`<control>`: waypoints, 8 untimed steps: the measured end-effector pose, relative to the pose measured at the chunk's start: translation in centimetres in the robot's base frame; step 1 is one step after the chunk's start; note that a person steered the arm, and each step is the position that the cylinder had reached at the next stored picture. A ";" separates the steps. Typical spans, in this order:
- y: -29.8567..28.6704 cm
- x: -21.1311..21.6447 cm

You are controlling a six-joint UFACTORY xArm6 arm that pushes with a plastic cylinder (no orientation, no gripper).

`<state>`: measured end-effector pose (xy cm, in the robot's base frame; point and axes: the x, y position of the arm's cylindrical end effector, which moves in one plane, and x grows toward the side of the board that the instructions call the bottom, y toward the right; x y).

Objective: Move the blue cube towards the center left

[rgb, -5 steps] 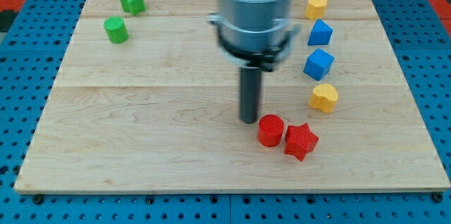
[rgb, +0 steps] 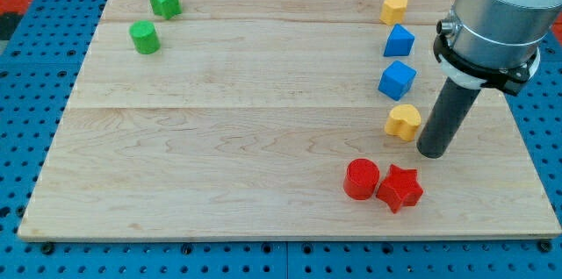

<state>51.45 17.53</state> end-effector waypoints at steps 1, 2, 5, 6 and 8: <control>0.0 0.0; 0.3 0.2; 3.1 -8.8; -2.5 -10.2; -0.1 -11.2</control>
<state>40.27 17.38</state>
